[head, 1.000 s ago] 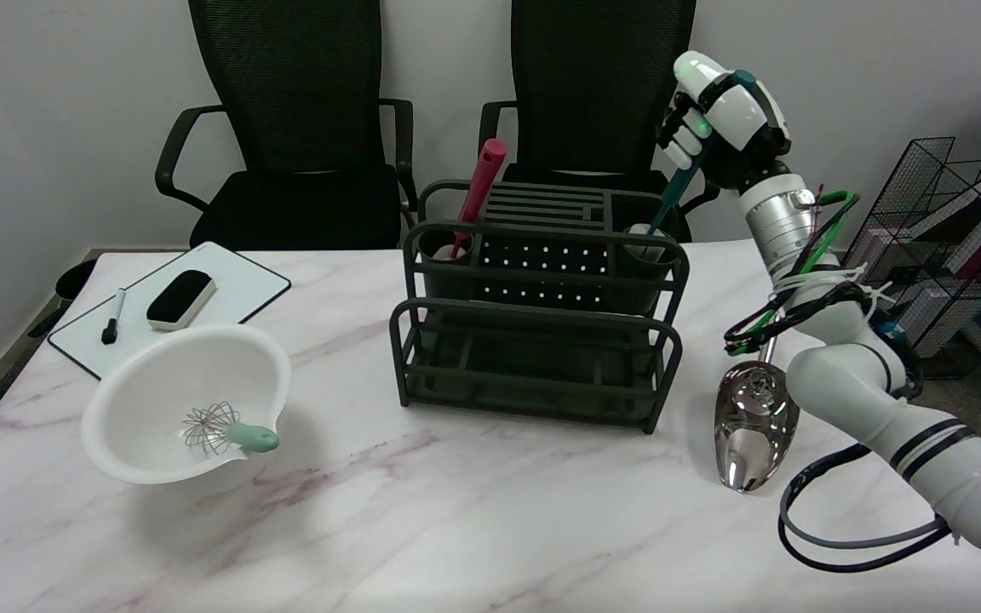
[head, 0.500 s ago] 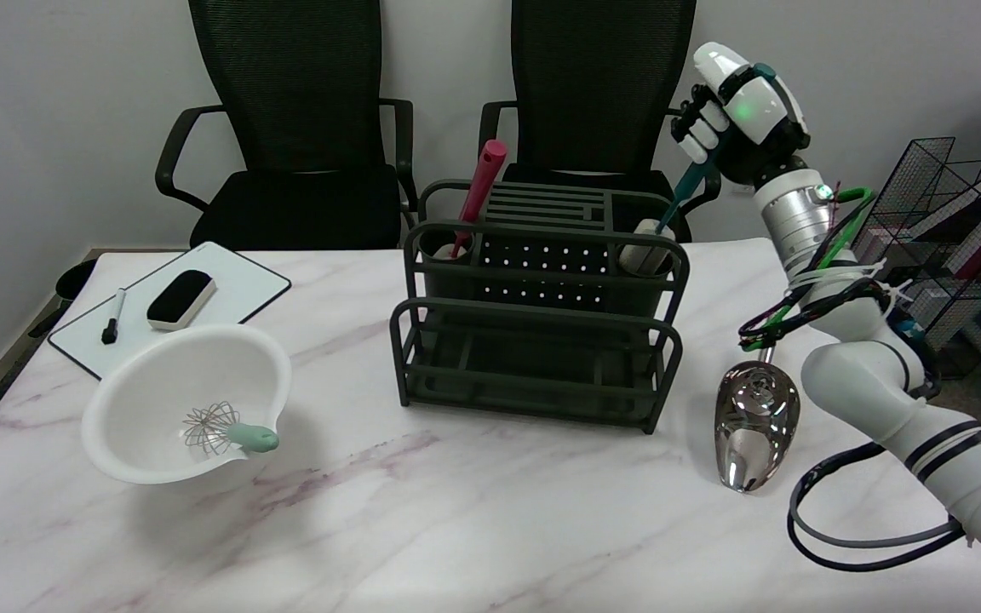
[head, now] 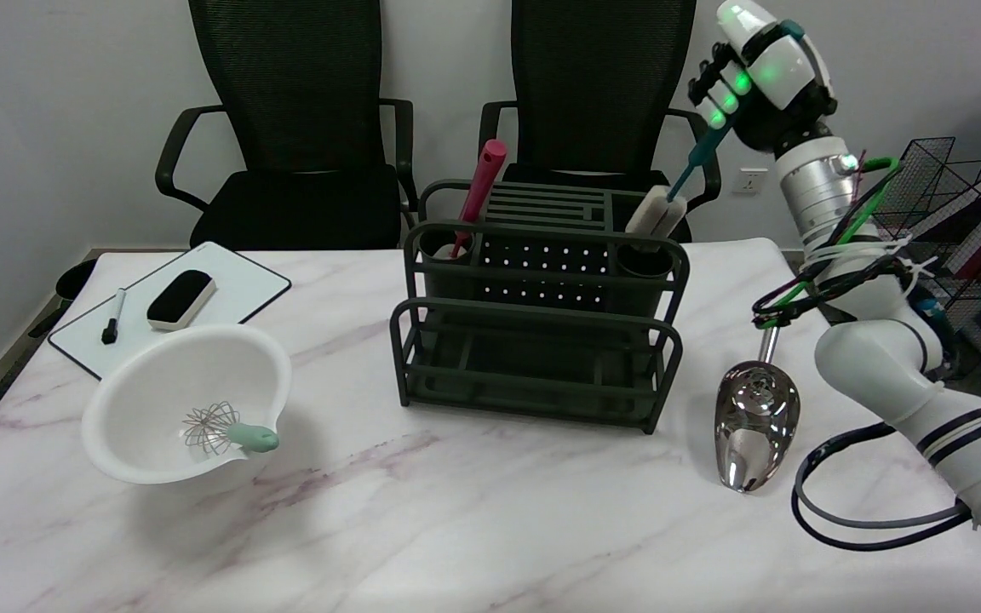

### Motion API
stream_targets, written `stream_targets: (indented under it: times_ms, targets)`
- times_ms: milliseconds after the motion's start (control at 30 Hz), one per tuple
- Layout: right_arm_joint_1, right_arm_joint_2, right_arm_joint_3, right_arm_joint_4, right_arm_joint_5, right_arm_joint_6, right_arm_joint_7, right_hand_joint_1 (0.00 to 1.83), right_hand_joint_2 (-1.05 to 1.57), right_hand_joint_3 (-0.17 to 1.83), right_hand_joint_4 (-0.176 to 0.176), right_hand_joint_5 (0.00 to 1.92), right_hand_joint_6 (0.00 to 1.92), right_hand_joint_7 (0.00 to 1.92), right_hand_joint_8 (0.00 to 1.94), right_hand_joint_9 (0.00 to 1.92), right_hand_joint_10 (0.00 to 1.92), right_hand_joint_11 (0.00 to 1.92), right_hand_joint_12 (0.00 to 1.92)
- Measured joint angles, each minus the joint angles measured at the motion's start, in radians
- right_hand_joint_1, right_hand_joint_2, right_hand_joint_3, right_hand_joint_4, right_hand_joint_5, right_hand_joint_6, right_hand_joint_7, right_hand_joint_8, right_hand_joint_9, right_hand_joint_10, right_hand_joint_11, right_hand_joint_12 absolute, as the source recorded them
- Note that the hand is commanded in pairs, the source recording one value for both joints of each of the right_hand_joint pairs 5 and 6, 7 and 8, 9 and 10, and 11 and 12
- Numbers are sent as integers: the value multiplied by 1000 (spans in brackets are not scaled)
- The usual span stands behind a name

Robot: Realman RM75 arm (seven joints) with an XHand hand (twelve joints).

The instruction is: Pick up the blue sponge bottle brush.

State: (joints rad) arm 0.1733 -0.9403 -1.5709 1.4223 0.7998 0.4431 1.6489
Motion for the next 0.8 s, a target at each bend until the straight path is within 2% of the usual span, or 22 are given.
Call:
stream_targets:
  times_ms: [500, 800]
  targets:
    - [1, 31, 106, 146, -1, -8, 5, 887, 1472, 832, 0, 1920, 1920, 1920, 1920, 1920, 1920, 1920, 1920]
    - [-72, 32, 124, 264, 11, 48, 5, 885, 1438, 897, 0, 1920, 1920, 1920, 1920, 1920, 1920, 1920, 1920]
